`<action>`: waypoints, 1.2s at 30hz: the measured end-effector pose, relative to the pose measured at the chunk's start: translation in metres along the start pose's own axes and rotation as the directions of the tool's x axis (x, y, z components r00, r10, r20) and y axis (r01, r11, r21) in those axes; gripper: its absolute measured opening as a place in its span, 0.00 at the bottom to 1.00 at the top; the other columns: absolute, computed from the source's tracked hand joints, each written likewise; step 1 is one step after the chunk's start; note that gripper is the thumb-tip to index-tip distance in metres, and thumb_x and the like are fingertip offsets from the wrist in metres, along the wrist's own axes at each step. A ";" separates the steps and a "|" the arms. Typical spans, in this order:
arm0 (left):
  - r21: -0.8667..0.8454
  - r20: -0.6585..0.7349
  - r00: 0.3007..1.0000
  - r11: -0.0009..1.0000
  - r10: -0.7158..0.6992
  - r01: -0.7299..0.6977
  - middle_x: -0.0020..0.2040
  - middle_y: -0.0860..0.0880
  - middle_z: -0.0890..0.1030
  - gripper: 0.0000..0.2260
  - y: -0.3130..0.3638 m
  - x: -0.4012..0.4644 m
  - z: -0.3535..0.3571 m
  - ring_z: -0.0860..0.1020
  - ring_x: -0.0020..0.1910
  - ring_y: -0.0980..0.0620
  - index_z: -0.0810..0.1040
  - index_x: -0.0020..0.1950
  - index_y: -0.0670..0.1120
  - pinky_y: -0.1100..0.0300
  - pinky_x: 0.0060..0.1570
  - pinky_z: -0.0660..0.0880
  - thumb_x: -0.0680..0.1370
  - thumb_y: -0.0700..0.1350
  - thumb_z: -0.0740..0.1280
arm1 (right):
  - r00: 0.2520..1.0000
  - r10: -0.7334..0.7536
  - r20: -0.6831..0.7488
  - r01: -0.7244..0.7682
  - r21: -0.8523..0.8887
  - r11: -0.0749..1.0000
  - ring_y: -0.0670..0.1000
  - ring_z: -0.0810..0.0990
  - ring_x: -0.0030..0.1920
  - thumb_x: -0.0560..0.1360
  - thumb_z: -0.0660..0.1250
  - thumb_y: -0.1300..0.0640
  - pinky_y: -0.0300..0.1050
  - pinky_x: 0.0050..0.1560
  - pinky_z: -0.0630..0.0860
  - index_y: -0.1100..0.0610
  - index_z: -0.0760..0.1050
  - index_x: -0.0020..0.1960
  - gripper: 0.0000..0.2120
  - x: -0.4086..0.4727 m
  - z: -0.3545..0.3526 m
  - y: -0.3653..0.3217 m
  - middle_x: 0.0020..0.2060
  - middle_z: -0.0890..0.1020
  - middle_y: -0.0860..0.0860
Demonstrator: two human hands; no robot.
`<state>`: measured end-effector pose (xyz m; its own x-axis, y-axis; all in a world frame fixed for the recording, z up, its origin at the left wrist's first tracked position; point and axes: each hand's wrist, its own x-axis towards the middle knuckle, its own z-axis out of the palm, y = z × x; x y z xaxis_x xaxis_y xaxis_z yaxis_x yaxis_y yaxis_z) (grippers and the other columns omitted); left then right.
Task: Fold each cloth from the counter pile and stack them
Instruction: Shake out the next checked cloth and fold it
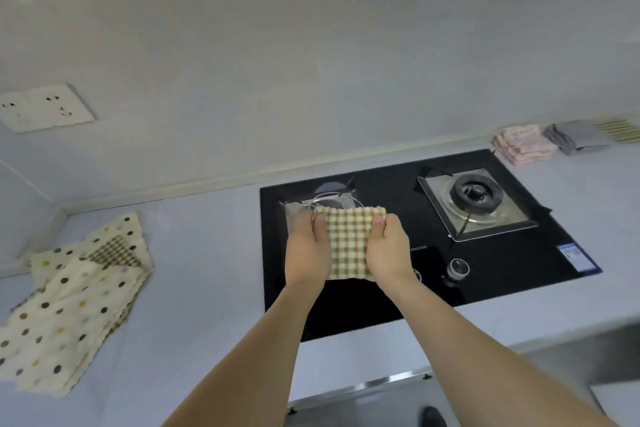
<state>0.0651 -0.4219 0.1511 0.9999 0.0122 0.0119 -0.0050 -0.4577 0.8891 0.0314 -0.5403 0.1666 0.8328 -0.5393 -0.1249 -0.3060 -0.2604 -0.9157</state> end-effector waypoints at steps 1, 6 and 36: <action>0.008 0.021 1.000 1.000 0.013 -0.013 0.40 0.48 0.77 0.09 0.009 0.001 0.019 0.76 0.38 0.49 0.70 0.52 0.51 0.54 0.36 0.73 0.83 0.54 0.54 | 1.000 0.010 -0.013 -0.010 0.019 1.000 0.45 0.69 0.33 0.83 0.49 0.52 0.39 0.32 0.66 0.58 0.66 0.45 0.14 0.011 -0.017 0.005 0.36 0.71 0.49; -0.033 0.043 0.997 0.998 0.059 -0.057 0.33 0.49 0.73 0.08 0.069 0.011 0.117 0.69 0.29 0.53 0.69 0.49 0.52 0.55 0.32 0.68 0.83 0.53 0.54 | 0.999 0.020 -0.028 -0.017 0.094 0.995 0.47 0.71 0.36 0.83 0.50 0.50 0.41 0.34 0.68 0.58 0.68 0.48 0.14 0.081 -0.105 0.025 0.38 0.73 0.50; -0.207 0.429 0.847 0.878 -0.314 0.430 0.46 0.45 0.83 0.07 0.329 0.146 0.693 0.79 0.41 0.47 0.79 0.48 0.45 0.53 0.38 0.78 0.80 0.47 0.64 | 0.820 0.513 0.254 -0.562 0.531 0.634 0.56 0.79 0.49 0.77 0.63 0.59 0.54 0.54 0.79 0.61 0.75 0.56 0.10 0.499 -0.590 0.199 0.53 0.80 0.59</action>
<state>0.2204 -1.1870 0.1287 0.8556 -0.2270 -0.4652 0.4226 -0.2125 0.8810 0.1143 -1.3339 0.1472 0.6429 -0.3720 -0.6696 -0.4168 0.5635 -0.7133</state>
